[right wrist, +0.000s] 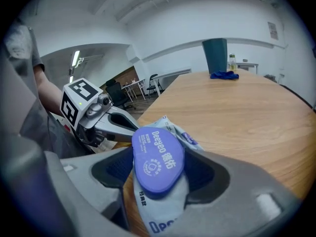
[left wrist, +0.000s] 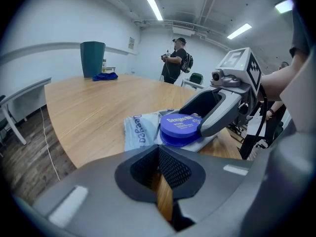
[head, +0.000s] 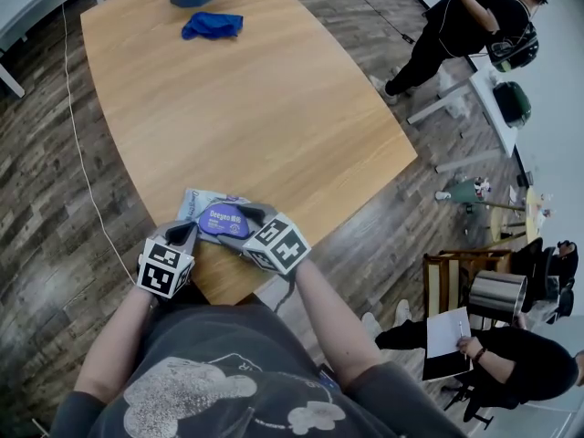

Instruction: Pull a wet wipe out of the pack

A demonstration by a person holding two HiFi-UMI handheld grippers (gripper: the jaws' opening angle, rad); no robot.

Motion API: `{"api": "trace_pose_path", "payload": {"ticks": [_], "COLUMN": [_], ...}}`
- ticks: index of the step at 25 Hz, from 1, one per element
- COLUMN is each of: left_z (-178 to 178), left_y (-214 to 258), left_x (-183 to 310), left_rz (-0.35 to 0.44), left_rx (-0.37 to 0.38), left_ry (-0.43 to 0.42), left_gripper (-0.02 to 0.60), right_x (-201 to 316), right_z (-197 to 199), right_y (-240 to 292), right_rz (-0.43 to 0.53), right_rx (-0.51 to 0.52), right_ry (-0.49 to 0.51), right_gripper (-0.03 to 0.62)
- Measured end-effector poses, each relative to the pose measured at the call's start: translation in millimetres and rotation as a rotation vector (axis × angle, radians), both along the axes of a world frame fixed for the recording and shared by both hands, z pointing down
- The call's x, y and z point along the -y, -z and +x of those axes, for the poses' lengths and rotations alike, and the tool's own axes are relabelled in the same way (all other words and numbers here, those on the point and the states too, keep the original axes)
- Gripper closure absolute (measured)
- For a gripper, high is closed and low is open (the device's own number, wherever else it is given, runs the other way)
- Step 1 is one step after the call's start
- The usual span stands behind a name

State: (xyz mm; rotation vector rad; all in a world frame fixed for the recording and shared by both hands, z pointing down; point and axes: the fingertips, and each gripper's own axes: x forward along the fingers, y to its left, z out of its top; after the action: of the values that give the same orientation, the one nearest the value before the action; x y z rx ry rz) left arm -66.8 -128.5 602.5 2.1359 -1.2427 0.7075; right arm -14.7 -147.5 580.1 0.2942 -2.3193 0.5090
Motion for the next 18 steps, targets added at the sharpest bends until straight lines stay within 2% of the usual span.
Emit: {"api": "trace_pose_path", "payload": {"ticks": [6, 12, 15, 18], "left_z": [-1, -3, -2, -3], "left_y": [0, 1, 1, -1], "left_x": [1, 2, 1, -1], "left_rz": [-0.004, 0.025, 0.022, 0.013], "left_rx": [-0.009, 0.006, 0.000, -0.007], "left_ry": [-0.001, 0.003, 0.001, 0.001], "left_gripper": [0.565, 0.565, 0.565, 0.565], "right_x": [-3, -1, -1, 1], "right_z": [-3, -3, 1, 5], "right_y": [4, 26, 36, 38], "right_rz": [0.210, 0.370, 0.388, 0.404], "right_rx": [-0.087, -0.082, -0.059, -0.056], "right_ry": [0.029, 0.036, 0.006, -0.043], "right_gripper": [0.279, 0.299, 0.356, 0.474]}}
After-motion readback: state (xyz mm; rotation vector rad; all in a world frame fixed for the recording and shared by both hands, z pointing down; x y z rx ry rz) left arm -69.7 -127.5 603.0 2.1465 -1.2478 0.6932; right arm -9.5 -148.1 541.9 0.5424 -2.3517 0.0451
